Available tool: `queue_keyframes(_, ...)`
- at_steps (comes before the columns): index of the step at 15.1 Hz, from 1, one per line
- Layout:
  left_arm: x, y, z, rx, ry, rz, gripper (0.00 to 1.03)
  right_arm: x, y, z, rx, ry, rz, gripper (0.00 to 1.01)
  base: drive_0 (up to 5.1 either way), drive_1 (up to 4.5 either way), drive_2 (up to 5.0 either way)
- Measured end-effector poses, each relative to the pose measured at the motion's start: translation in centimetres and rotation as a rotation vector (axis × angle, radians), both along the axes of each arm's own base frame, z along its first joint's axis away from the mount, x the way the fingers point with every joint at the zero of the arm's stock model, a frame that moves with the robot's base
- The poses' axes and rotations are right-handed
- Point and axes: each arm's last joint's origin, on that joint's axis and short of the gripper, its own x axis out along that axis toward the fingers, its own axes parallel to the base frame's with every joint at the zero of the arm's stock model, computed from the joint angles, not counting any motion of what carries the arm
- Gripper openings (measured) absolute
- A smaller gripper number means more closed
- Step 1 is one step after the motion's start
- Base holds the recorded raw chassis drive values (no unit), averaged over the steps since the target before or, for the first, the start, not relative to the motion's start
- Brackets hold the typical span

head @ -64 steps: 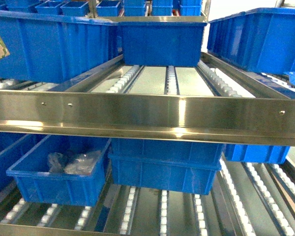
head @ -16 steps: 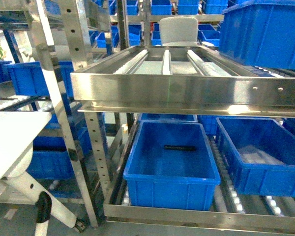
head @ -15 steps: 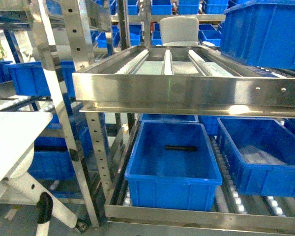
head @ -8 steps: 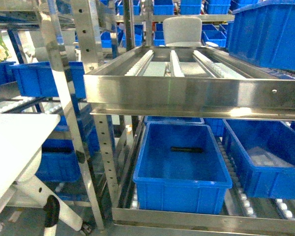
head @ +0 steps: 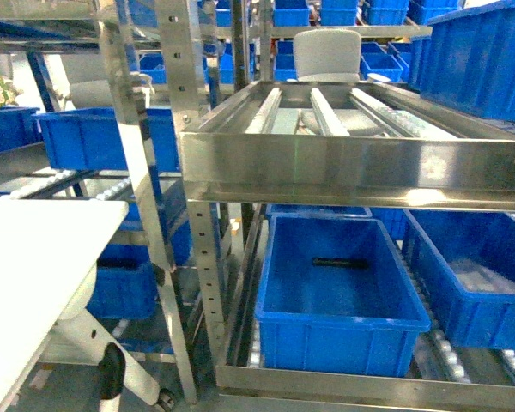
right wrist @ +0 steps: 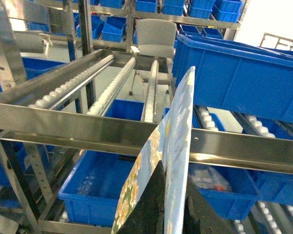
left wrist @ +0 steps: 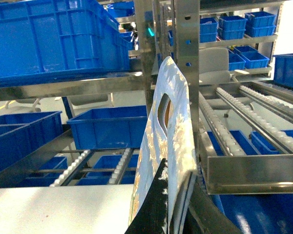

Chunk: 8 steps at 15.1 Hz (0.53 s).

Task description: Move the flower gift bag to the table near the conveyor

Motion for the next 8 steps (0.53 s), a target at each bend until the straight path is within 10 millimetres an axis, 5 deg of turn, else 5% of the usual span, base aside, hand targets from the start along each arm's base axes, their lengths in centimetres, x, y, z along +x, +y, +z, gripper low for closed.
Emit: queue_keyframes(8, -0.01, -0.01, 0.02, 0.0, -0.002, 0.0, 0.02, -0.02, 0.0, 0.05, 0.0, -0.004, 0.0, 0.03, -5.0, 2.45, 2.5)
